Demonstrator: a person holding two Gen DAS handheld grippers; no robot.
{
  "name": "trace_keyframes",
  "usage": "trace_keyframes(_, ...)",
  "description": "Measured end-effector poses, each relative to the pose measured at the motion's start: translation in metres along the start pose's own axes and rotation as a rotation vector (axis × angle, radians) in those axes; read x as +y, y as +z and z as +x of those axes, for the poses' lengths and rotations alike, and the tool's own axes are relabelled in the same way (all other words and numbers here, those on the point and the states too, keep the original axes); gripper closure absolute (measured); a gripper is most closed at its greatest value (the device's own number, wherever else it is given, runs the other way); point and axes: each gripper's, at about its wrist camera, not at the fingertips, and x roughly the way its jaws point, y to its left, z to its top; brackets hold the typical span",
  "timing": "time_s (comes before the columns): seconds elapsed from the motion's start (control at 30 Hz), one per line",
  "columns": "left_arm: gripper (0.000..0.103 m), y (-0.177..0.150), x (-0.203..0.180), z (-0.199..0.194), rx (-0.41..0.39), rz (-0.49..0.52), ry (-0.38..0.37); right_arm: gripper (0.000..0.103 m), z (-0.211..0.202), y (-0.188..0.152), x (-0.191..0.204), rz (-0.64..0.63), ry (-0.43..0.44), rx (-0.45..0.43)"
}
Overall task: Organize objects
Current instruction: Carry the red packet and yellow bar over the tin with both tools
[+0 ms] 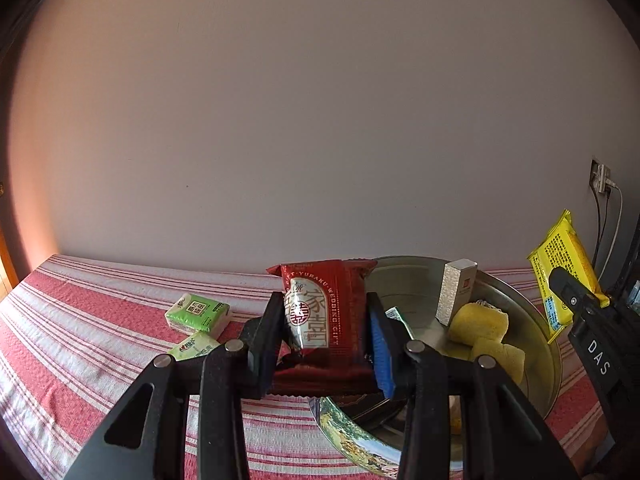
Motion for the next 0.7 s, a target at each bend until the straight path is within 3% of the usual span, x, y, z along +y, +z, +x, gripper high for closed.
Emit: trace_keyframes(0.7,0.062,0.001,-0.044,0.034,0.035,0.028,-0.072,0.084,0.021,-0.006,-0.027,-0.086,-0.098,-0.003)
